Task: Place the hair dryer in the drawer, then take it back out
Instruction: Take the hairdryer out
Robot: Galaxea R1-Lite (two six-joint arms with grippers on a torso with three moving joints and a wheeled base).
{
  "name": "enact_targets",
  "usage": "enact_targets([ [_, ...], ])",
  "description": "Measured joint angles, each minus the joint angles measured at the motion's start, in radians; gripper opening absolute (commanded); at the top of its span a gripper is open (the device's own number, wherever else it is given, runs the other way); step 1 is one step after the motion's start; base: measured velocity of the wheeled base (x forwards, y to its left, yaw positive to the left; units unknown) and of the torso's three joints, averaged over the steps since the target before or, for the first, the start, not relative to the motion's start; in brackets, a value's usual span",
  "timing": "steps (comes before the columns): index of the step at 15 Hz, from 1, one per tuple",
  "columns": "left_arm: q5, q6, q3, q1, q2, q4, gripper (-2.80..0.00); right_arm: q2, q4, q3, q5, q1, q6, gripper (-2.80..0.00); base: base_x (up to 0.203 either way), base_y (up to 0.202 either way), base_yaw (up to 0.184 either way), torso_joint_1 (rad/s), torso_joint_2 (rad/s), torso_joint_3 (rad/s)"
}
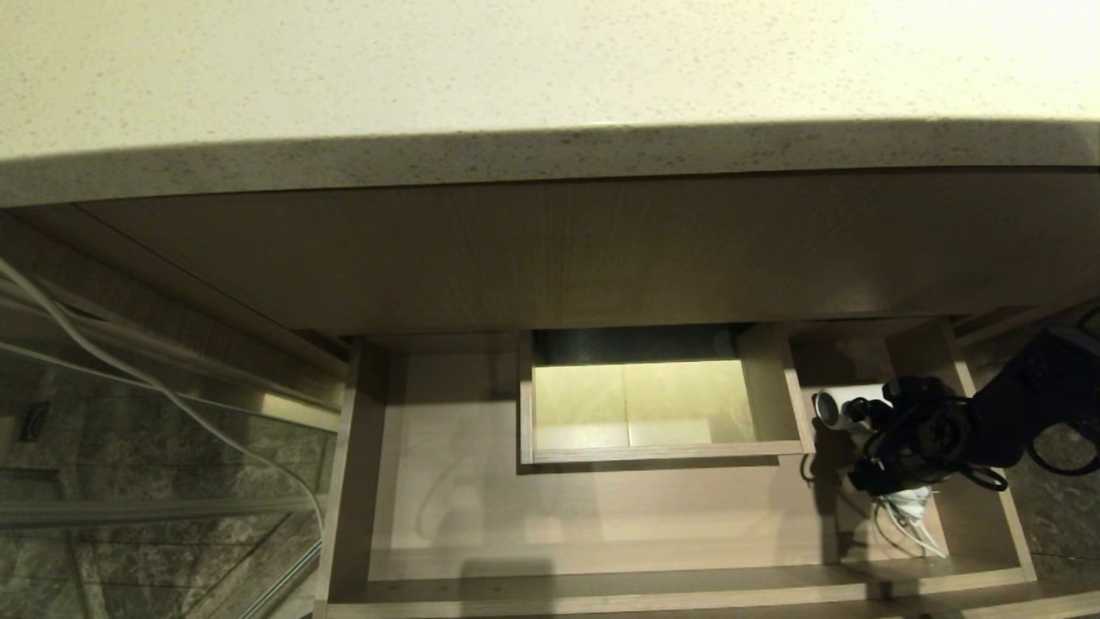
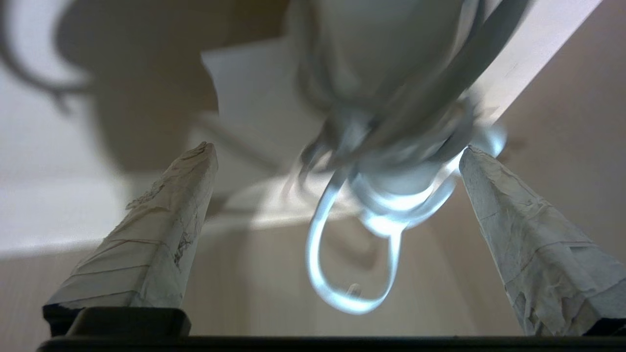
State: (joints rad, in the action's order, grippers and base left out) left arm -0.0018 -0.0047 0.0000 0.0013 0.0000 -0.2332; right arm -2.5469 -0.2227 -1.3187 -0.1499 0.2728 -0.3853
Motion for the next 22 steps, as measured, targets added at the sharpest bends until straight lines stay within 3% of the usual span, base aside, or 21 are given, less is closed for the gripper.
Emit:
enact_targets([
  [17,0.000,0.000,0.000,0.000,0.000,0.000,-2.80,-0.038,0.062,-0.080,0.002,0.011,-0.015,0.00,0.000,0.000,0.000,0.000,0.00,0.000],
  [18,0.000,0.000,0.000,0.000,0.000,0.000,-2.80,-0.038,0.060,-0.081,0.002,0.011,-0.016,-1.76,0.000,0.000,0.000,0.000,0.00,0.000],
  [19,0.000,0.000,0.000,0.000,0.000,0.000,-2.80,-0.038,0.062,-0.081,0.002,0.013,-0.018,-2.80,0.000,0.000,0.000,0.000,0.00,0.000],
  [22,0.000,0.000,0.000,0.000,0.000,0.000,-2.80,-0.038,0.059,-0.081,0.002,0.022,-0.046,-2.80,0.000,0.000,0.000,0.000,0.00,0.000],
])
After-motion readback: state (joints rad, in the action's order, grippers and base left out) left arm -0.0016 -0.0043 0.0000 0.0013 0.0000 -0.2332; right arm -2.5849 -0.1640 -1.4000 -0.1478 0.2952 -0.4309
